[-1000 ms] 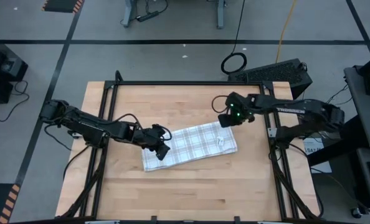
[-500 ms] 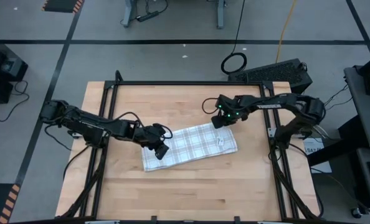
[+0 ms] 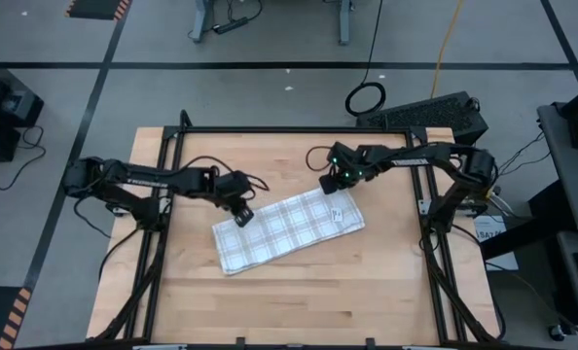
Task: Roll towel
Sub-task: Roll the towel
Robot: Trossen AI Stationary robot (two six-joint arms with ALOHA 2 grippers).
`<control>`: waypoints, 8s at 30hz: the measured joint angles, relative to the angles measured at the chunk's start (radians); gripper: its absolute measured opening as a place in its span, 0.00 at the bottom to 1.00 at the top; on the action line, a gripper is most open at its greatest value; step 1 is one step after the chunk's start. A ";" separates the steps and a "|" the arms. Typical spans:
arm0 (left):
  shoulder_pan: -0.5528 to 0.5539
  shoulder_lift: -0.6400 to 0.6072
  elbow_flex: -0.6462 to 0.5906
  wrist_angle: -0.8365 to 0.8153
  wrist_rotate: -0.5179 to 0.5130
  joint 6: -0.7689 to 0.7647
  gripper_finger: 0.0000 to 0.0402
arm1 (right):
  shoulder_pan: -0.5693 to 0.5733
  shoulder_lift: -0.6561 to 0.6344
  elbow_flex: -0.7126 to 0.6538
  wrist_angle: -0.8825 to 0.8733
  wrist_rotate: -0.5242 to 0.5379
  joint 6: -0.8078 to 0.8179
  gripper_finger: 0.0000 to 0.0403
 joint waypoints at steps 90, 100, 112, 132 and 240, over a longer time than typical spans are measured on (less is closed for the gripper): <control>0.075 0.053 -0.048 -0.398 0.601 0.045 0.01 | 0.564 -0.109 0.370 -0.318 0.059 0.461 0.00; -0.027 0.041 -0.048 -0.322 0.638 -0.144 0.00 | 0.810 -0.073 0.371 -0.011 0.248 0.836 0.01; -0.090 0.037 -0.047 -0.147 0.655 -0.248 0.00 | 0.922 0.264 0.371 0.567 0.469 1.101 0.18; -0.097 0.024 -0.047 -0.121 0.651 -0.135 0.02 | 0.778 0.523 0.628 0.474 0.333 1.068 0.00; -0.406 -0.082 -0.047 0.276 0.313 -0.559 0.03 | 0.882 0.627 0.629 0.509 0.267 1.324 0.53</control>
